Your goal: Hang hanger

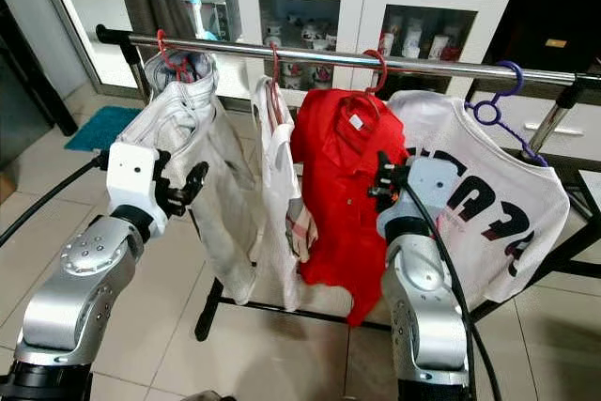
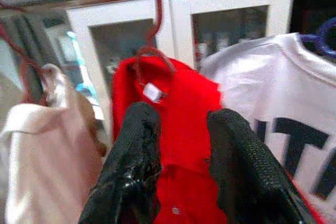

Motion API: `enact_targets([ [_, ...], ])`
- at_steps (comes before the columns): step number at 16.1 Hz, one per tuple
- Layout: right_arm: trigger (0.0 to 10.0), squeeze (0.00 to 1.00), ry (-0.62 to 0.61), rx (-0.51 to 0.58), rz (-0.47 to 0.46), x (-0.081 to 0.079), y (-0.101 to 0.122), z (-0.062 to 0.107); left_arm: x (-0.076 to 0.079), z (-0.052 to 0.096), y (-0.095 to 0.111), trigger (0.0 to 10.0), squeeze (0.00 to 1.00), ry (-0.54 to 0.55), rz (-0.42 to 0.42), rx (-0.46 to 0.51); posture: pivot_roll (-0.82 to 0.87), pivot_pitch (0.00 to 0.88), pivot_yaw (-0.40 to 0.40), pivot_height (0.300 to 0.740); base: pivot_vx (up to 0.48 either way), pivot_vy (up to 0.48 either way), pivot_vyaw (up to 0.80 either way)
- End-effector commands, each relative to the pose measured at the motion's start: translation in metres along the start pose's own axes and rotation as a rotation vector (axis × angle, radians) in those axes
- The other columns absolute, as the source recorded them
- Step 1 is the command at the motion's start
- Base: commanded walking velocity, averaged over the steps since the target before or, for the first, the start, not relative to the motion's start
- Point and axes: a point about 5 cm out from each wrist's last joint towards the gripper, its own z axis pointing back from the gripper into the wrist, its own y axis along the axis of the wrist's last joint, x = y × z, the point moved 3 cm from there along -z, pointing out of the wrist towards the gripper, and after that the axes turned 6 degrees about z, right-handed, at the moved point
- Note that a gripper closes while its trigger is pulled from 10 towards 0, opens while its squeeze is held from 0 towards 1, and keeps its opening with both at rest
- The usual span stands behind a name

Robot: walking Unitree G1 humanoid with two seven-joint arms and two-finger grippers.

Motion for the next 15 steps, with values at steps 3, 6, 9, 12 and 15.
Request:
enact_targets([
  [3,10.0,0.0,-0.055,-0.024,-0.099,0.006,0.0,0.001,0.004,-0.002,0.007,10.0,0.0,-0.024,0.028,0.037,-0.08,0.0,0.071,0.74,0.0,0.0,0.0],
  [6,10.0,0.0,0.051,0.011,-0.171,-0.005,0.007,0.003,0.009,-0.005,0.009,10.0,0.0,-0.049,0.029,0.043,-0.08,0.0,0.074,0.74,0.0,0.0,0.0],
  [9,10.0,0.0,0.097,0.079,-0.181,-0.007,0.019,0.001,0.01,-0.005,0.006,10.0,0.0,-0.058,0.028,0.025,-0.08,0.0,0.072,0.74,0.0,0.0,0.0],
  [12,10.0,0.0,0.115,0.064,-0.165,-0.007,0.022,0.002,0.01,-0.005,0.006,10.0,0.0,-0.059,0.018,0.023,-0.08,0.0,0.071,0.74,0.0,0.0,0.0],
  [15,10.0,0.0,0.132,0.063,-0.179,-0.01,0.022,0.0,0.009,-0.006,0.006,10.0,0.0,-0.053,0.016,0.026,-0.07,0.0,0.06,0.74,0.0,0.288,0.0],
])
